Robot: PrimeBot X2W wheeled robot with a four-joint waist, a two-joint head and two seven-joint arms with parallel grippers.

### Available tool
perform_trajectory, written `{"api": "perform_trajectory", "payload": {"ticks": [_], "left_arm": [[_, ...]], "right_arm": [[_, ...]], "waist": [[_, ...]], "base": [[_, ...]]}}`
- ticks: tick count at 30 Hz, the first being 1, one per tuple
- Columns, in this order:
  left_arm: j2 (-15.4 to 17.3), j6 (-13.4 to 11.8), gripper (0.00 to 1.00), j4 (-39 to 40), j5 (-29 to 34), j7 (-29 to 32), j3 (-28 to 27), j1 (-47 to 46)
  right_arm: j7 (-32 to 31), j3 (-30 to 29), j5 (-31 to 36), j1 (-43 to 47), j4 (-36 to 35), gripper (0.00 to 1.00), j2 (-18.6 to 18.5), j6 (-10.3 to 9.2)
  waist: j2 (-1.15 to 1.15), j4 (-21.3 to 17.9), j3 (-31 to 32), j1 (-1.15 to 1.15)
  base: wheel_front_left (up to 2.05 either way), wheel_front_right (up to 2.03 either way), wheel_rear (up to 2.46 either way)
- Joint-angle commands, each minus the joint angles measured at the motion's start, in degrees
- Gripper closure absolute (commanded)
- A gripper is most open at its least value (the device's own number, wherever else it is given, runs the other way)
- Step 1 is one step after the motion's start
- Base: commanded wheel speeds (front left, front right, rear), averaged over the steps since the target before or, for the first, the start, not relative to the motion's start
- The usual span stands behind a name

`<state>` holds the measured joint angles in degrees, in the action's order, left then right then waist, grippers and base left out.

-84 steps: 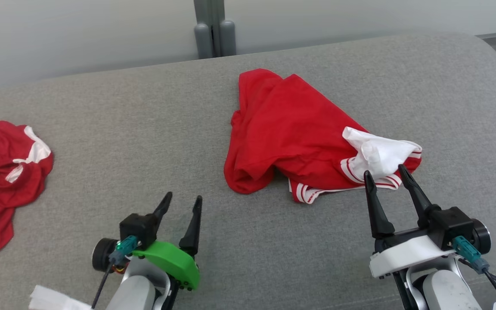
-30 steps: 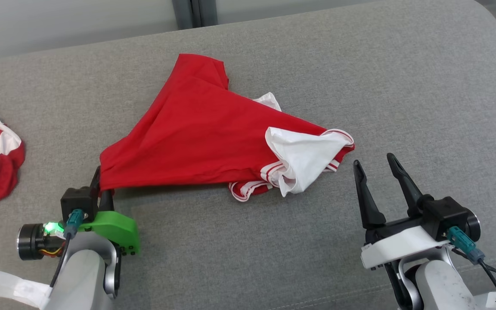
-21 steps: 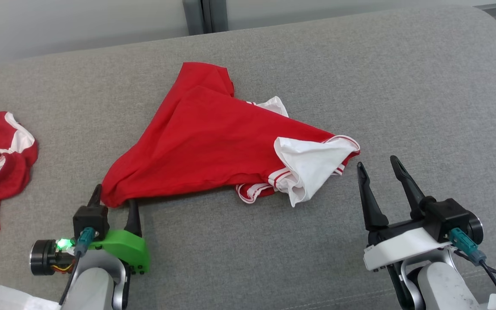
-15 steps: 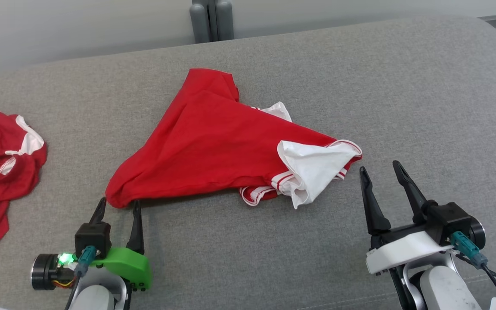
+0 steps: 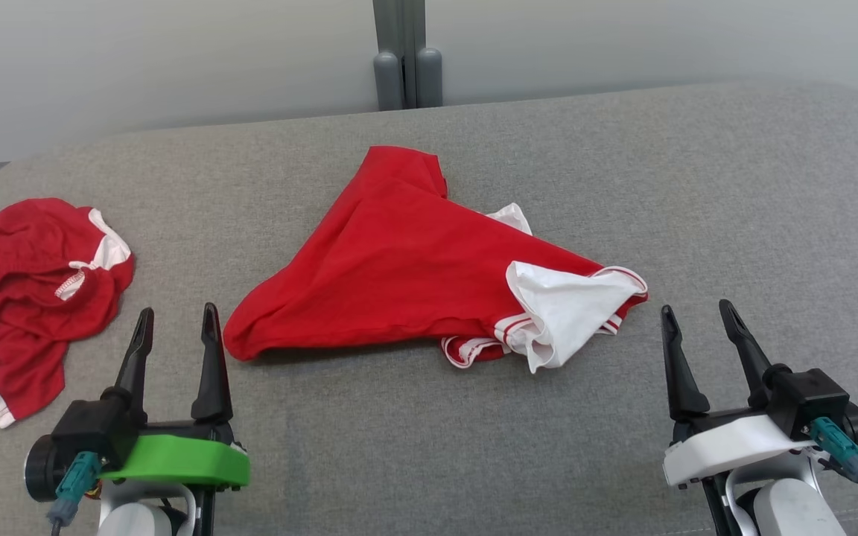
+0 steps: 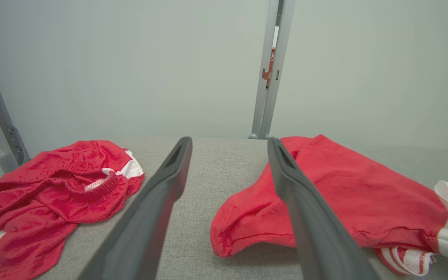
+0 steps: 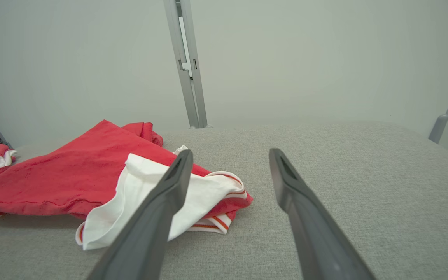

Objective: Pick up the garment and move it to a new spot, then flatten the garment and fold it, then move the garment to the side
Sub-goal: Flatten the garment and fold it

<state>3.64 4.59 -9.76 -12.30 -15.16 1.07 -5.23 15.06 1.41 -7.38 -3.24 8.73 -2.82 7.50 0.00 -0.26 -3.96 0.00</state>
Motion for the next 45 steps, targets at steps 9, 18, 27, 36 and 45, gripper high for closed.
{"api": "perform_trajectory", "payload": {"ticks": [9,18,27,36,45], "left_arm": [[-0.68,2.73,0.00,1.49,-2.55,0.02,0.10,4.15],[-0.72,2.88,0.00,1.46,-3.27,0.02,0.53,4.16],[-0.72,2.91,0.00,1.96,-3.55,0.02,2.07,1.55],[-0.71,2.92,0.00,1.69,-4.01,0.02,2.67,0.38],[-0.72,2.92,0.00,1.92,-4.22,0.02,1.81,0.06]], "right_arm": [[0.15,-1.35,0.61,0.76,2.81,0.00,-0.11,-0.01],[-12.52,4.35,-0.75,-7.10,5.23,0.00,-0.15,-0.01],[-30.47,11.26,-1.85,-22.07,13.07,0.00,-0.13,0.00],[-39.79,14.95,1.83,-28.77,22.13,0.00,-0.16,0.00],[-39.95,13.08,6.41,-26.78,20.87,1.00,-0.16,0.00]], "waist": [[0.00,1.34,1.91,0.00],[0.00,1.74,1.11,0.00],[0.00,3.27,-1.43,0.00],[0.00,4.80,-3.34,0.00],[0.00,3.63,-3.97,0.00]], "base": [[0.00,0.00,0.00],[0.00,0.00,0.00],[0.00,0.00,0.00],[0.00,0.00,0.00],[0.00,0.00,0.00]]}}
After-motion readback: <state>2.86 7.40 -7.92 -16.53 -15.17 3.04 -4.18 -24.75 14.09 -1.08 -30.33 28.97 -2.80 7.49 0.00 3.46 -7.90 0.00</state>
